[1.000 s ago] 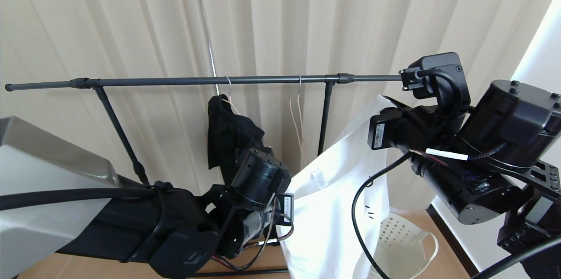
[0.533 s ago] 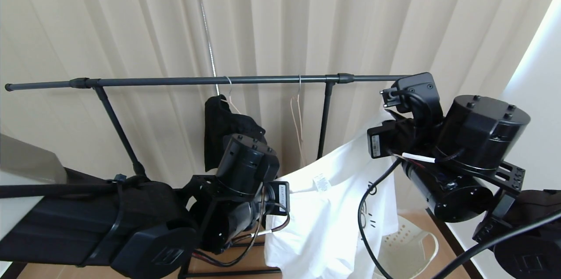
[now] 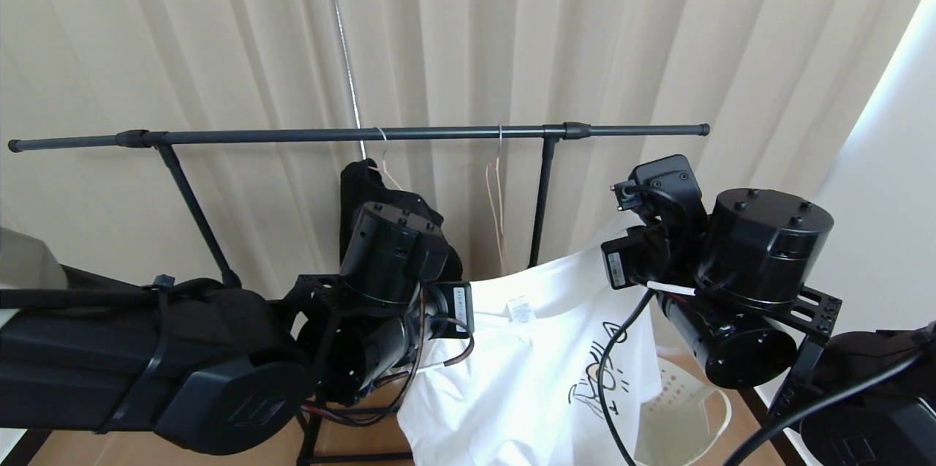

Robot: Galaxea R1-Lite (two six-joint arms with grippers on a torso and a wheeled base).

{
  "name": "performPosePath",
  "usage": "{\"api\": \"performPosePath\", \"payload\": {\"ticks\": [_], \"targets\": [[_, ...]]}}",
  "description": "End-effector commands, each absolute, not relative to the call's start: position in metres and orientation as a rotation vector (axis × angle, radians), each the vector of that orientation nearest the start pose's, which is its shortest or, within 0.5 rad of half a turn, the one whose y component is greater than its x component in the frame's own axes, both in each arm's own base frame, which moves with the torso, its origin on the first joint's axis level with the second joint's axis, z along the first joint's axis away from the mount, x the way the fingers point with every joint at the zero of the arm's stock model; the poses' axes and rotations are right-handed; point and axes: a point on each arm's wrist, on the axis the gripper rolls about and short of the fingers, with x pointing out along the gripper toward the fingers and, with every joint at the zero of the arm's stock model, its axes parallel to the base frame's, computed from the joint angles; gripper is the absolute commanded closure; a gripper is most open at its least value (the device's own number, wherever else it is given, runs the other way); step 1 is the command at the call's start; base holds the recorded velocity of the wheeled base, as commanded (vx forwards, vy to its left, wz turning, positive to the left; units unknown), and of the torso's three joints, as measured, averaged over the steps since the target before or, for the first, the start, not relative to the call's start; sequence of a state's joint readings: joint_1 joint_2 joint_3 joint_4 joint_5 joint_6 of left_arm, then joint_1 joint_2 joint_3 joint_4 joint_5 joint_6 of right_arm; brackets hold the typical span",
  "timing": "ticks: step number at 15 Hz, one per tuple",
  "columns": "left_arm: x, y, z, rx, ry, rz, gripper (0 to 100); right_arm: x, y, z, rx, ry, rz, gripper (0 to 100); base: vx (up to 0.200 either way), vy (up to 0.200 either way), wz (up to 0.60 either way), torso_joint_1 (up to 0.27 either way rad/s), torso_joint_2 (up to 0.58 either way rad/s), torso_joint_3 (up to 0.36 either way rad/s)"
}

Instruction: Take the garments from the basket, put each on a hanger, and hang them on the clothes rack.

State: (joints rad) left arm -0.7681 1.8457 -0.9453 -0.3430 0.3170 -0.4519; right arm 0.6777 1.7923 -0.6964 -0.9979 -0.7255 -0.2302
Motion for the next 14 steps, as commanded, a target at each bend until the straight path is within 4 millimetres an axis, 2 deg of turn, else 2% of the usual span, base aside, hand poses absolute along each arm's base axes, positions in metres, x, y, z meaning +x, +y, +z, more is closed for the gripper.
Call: {"api": "performPosePath", "payload": {"ticks": [1, 13, 14], "targets": [[0.247, -0.226, 0.149, -0.155, 0.554, -0.315, 100, 0.25, 0.182, 0.16, -0.302, 0.088, -0.038, 100, 0.0, 0.0, 0.0, 0.0, 0.0, 0.0], [0.255, -0.222, 0.156, -0.188, 0.481, -0.266, 100, 0.237, 0.183, 0.15, -0.359, 0.115, 0.014, 100, 0.0, 0.0, 0.0, 0.0, 0.0, 0.0], [0.256, -0.222, 0.159, -0.191, 0.468, -0.253, 100, 0.237, 0.183, 0.148, -0.362, 0.119, 0.031, 0, 0.0, 0.0, 0.0, 0.0, 0.0, 0.0]]}}
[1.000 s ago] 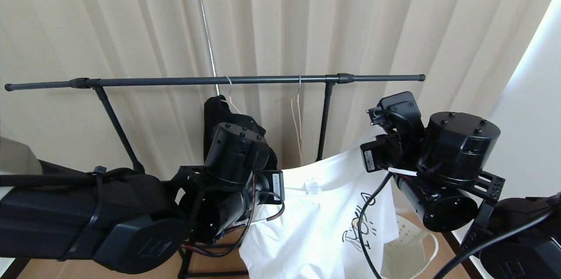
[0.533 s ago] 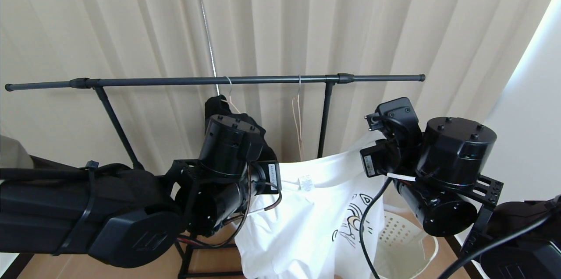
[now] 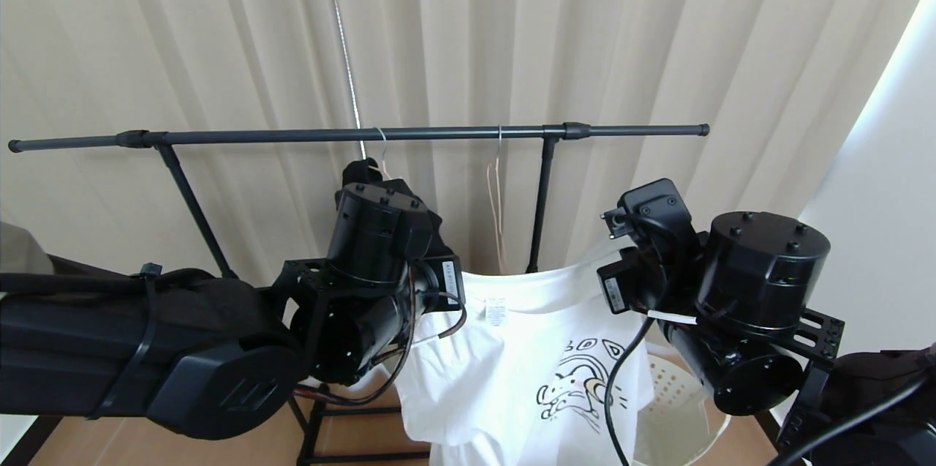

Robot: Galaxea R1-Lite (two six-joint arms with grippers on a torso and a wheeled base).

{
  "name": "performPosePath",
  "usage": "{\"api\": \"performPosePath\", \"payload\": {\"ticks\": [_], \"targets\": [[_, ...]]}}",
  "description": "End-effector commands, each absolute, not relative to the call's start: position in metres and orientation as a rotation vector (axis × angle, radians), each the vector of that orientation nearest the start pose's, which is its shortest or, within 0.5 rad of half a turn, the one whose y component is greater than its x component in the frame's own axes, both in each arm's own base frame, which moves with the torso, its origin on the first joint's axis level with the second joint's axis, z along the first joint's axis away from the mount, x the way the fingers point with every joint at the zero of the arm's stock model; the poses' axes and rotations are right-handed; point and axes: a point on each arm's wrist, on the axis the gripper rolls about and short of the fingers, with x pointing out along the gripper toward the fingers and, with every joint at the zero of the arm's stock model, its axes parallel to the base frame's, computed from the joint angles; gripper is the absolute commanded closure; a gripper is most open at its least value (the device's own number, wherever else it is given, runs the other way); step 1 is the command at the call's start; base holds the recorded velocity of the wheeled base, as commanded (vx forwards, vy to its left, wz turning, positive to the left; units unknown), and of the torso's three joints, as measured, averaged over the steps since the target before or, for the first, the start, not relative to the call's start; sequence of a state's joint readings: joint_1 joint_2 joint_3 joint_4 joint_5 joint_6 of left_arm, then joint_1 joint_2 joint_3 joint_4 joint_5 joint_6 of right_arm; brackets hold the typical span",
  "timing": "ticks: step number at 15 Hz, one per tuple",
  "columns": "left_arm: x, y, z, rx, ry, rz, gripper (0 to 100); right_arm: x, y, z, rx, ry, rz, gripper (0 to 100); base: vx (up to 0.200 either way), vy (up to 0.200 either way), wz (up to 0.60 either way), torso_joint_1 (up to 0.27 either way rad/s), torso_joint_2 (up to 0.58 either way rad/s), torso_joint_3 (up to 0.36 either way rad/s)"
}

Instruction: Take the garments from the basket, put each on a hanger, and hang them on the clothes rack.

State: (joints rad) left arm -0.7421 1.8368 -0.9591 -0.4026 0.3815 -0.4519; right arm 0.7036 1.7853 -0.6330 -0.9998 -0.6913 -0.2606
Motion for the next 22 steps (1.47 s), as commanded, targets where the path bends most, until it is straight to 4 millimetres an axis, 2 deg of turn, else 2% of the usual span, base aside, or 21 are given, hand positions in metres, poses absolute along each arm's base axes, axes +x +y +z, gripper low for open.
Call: {"api": "performPosePath", "payload": {"ticks": [1, 3, 7, 10, 14, 17, 20, 22], "targets": [[0.256, -0.222, 0.159, -0.19, 0.466, -0.249, 100, 0.236, 0.182, 0.147, -0.364, 0.121, 0.036, 0, 0.0, 0.0, 0.0, 0.0, 0.0, 0.0], [0.256, -0.223, 0.159, -0.191, 0.463, -0.248, 100, 0.228, 0.176, 0.14, -0.434, 0.142, 0.085, 0, 0.0, 0.0, 0.0, 0.0, 0.0, 0.0], [0.261, -0.22, 0.163, -0.216, 0.415, -0.211, 100, 0.202, 0.16, 0.135, -0.532, 0.139, 0.311, 0, 0.0, 0.0, 0.0, 0.0, 0.0, 0.0], [0.263, -0.22, 0.163, -0.216, 0.404, -0.195, 100, 0.201, 0.157, 0.133, -0.541, 0.141, 0.349, 0, 0.0, 0.0, 0.0, 0.0, 0.0, 0.0], [0.271, -0.227, 0.153, -0.193, 0.403, -0.142, 100, 0.198, 0.148, 0.134, -0.528, 0.123, 0.463, 0, 0.0, 0.0, 0.0, 0.0, 0.0, 0.0], [0.272, -0.234, 0.162, -0.184, 0.374, -0.16, 100, 0.198, 0.14, 0.142, -0.498, 0.086, 0.534, 0, 0.0, 0.0, 0.0, 0.0, 0.0, 0.0], [0.289, -0.249, 0.171, -0.126, 0.322, -0.187, 100, 0.198, 0.134, 0.144, -0.481, 0.073, 0.597, 0, 0.0, 0.0, 0.0, 0.0, 0.0, 0.0], [0.31, -0.263, 0.171, -0.144, 0.292, -0.181, 100, 0.203, 0.121, 0.142, -0.472, 0.085, 0.601, 0, 0.0, 0.0, 0.0, 0.0, 0.0, 0.0]]}}
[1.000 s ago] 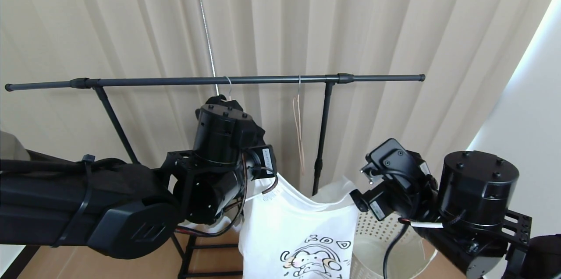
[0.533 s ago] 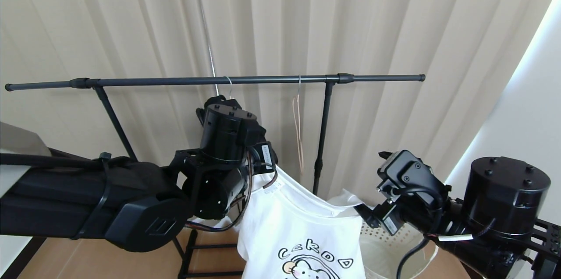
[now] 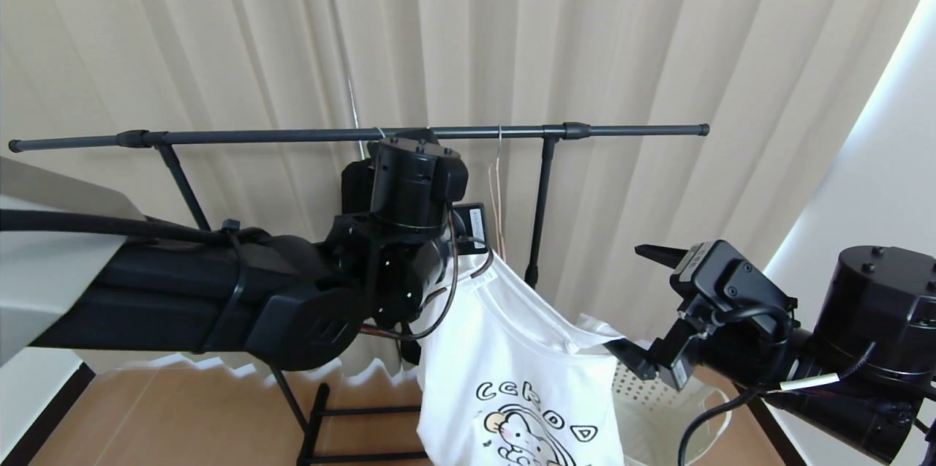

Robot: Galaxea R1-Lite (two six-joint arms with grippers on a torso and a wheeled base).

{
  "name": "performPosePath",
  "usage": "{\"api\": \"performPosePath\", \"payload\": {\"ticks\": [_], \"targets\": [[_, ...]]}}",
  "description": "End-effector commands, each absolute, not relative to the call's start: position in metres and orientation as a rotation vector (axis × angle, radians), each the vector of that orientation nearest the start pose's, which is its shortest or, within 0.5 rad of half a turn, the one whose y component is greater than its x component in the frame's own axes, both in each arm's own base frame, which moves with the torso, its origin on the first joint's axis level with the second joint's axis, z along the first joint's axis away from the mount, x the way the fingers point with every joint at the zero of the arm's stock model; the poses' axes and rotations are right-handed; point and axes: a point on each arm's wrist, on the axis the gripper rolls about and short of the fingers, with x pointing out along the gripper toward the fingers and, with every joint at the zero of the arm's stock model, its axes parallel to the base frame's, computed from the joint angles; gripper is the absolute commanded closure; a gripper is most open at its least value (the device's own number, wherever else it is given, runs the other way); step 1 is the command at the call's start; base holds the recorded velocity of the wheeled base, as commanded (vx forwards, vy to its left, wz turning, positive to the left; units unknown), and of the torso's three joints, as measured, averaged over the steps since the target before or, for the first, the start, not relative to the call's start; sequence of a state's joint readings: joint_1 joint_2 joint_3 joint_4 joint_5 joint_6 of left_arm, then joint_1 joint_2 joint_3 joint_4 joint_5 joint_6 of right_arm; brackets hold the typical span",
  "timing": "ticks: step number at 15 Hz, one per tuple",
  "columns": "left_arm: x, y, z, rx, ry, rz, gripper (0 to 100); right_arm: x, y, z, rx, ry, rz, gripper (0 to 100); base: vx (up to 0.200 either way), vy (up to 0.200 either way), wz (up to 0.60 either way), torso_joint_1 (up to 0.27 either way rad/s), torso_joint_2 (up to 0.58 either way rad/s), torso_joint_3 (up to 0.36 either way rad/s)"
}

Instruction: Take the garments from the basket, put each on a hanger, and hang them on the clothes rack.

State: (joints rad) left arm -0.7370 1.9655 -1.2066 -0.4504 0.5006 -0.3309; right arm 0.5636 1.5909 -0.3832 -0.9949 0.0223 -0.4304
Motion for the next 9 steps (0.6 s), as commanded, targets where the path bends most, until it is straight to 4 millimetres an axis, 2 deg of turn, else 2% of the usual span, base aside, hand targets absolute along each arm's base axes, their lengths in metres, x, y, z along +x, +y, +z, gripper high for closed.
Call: {"api": "performPosePath", "payload": {"ticks": [1, 4, 8, 9], "targets": [[0.314, -0.261, 0.169, -0.15, 0.296, -0.169, 100, 0.206, 0.118, 0.142, -0.468, 0.084, 0.608, 0, 0.0, 0.0, 0.0, 0.0, 0.0, 0.0], [0.324, -0.258, 0.165, -0.156, 0.297, -0.146, 100, 0.21, 0.112, 0.139, -0.47, 0.095, 0.614, 0, 0.0, 0.0, 0.0, 0.0, 0.0, 0.0], [0.323, -0.258, 0.165, -0.167, 0.298, -0.146, 100, 0.208, 0.112, 0.135, -0.488, 0.106, 0.623, 0, 0.0, 0.0, 0.0, 0.0, 0.0, 0.0], [0.323, -0.258, 0.166, -0.175, 0.296, -0.146, 100, 0.204, 0.111, 0.133, -0.506, 0.1, 0.669, 0, 0.0, 0.0, 0.0, 0.0, 0.0, 0.0]]}}
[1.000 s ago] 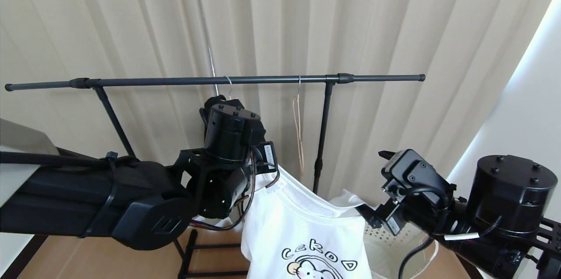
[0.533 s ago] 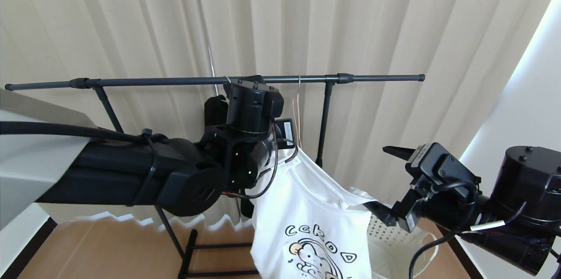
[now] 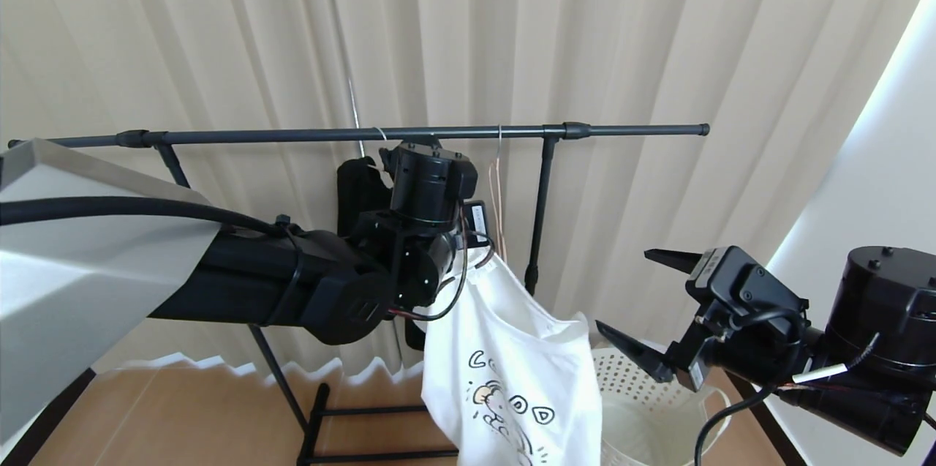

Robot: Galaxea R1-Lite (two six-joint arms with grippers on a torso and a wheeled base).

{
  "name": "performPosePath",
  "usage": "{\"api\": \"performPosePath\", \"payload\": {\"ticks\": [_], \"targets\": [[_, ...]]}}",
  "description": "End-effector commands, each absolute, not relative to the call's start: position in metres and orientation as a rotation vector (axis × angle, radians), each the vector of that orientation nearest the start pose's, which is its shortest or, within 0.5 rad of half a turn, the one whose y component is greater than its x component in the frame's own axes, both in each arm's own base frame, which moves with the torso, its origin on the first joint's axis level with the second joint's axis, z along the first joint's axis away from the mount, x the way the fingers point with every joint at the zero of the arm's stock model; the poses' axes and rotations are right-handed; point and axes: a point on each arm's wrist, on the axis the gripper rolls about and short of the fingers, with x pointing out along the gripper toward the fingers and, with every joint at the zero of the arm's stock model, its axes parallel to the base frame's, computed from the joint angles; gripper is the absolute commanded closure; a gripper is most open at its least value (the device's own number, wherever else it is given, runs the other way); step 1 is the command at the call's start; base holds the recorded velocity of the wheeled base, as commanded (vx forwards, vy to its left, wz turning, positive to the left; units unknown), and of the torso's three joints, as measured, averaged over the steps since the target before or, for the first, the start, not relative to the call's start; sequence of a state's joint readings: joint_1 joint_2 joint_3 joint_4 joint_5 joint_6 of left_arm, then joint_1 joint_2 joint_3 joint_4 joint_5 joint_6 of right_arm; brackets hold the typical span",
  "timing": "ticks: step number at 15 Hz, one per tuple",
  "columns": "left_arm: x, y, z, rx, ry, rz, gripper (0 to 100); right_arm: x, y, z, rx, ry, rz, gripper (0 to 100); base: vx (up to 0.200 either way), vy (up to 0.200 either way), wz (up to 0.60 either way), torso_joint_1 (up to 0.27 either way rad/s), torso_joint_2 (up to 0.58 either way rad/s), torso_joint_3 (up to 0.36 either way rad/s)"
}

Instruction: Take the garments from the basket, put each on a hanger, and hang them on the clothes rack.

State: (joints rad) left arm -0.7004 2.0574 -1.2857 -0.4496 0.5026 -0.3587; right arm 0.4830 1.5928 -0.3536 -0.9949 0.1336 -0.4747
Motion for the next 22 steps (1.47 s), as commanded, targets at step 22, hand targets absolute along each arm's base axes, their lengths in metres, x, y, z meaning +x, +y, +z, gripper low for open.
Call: {"api": "performPosePath", "payload": {"ticks": [22], "targets": [[0.297, -0.275, 0.165, -0.148, 0.307, -0.195, 100, 0.231, 0.254, 0.113, -0.067, 0.202, 0.418, 0, 0.0, 0.0, 0.0, 0.0, 0.0, 0.0]]}}
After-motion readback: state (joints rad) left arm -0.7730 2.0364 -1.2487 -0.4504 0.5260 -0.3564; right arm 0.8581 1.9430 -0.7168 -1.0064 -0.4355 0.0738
